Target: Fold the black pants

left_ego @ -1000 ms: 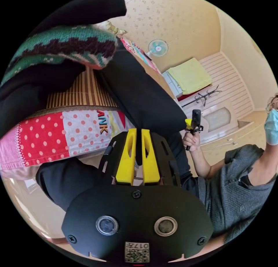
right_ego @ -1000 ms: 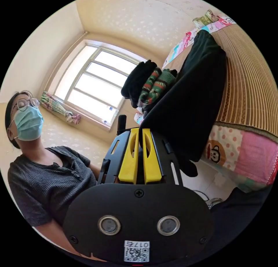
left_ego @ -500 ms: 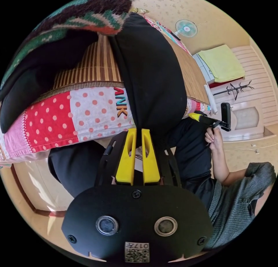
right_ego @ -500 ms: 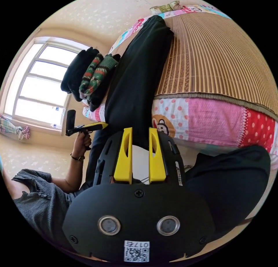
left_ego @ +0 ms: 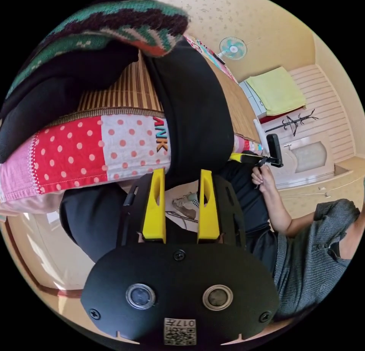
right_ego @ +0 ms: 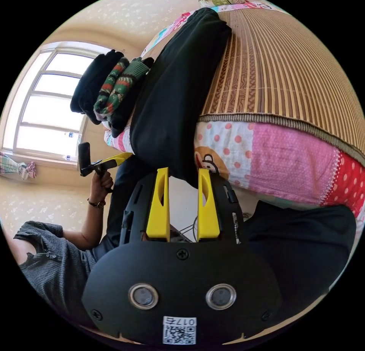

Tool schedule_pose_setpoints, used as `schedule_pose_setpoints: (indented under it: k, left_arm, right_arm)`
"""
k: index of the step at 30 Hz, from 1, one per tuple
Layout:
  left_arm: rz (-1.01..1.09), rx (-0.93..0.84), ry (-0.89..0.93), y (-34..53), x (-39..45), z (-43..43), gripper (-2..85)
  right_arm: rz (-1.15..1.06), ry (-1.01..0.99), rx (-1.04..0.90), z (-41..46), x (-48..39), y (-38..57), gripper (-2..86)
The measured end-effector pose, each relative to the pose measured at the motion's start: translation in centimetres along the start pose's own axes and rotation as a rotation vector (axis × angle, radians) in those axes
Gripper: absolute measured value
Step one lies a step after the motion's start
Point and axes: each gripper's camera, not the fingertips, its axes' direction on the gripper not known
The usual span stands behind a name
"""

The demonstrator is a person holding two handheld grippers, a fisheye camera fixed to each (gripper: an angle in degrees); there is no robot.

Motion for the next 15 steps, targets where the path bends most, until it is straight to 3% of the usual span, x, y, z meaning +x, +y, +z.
schedule_pose_setpoints:
  k: [5, 7, 11, 15]
  left_arm:
    - [0.045, 0.192, -0.050, -0.8, 1.4, -3.0, 12.5]
    - [0.011, 0.193, -0.079, -2.1, 1.1, -2.7, 12.5]
    - [-0.112, 0.128, -0.124, -4.2, 0.0, 0.5, 9.7]
    - [-0.068, 0.079, -0.066, -3.6, 1.2, 2.0, 3.9]
  right_arm:
    - [-0.054, -0.004, 0.189, -2.5, -0.5, 0.1, 12.4]
    - [-0.059, 0.017, 0.231, -3.2, -0.2, -0.5, 12.3]
    - [-0.047, 0.012, 0.143, -2.1, 1.2, -2.6, 8.1]
    - [-0.065, 0.007, 0.083, -2.6, 1.9, -2.2, 4.4]
